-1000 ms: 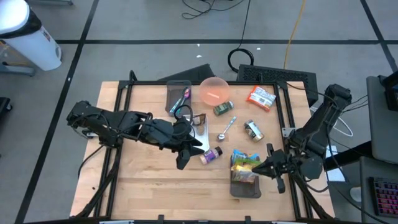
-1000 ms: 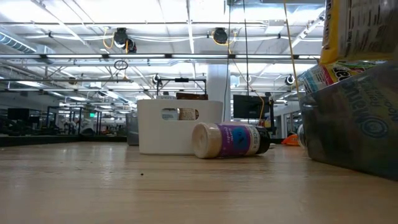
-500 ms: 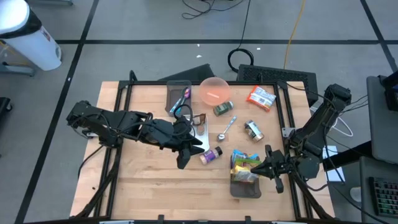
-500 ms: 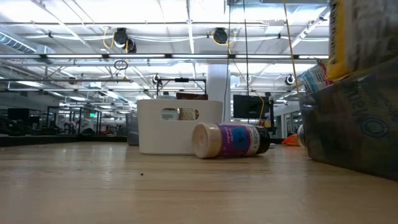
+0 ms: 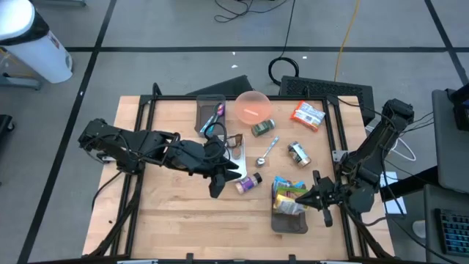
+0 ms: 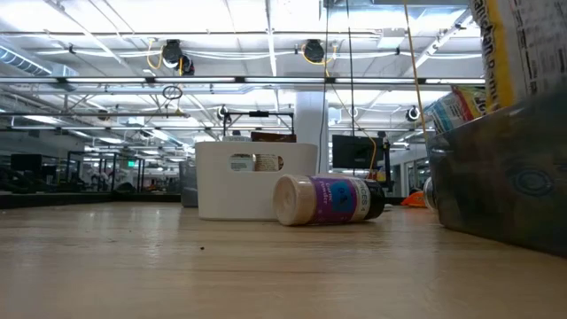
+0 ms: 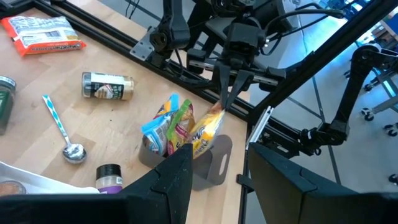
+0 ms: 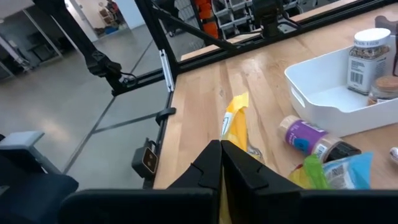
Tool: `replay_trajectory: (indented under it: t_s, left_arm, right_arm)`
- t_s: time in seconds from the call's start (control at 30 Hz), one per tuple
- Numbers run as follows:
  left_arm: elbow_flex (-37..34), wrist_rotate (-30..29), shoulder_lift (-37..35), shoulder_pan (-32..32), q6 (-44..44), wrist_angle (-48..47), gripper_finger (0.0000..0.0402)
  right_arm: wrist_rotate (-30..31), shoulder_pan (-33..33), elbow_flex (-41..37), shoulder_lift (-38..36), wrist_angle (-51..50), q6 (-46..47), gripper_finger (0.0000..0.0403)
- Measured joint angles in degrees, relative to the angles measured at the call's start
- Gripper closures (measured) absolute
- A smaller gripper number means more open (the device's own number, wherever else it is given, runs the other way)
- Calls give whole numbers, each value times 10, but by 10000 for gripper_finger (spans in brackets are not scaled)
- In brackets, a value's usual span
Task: Pick & Place Food Item
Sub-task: Put the yellow noodle pack into the bottom black transparent bin
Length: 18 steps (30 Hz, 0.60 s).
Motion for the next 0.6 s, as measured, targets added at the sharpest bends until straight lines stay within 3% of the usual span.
replay_trajectory:
  t_s: [0.33, 0.6]
  left_arm:
    - [0, -9, 0, 0, 4, 0, 240]
    - [0, -11, 0, 0, 4, 0, 240]
  right_arm:
    - [0, 0, -11, 2, -4, 8, 403]
    - [3, 0, -82, 2, 147, -8, 403]
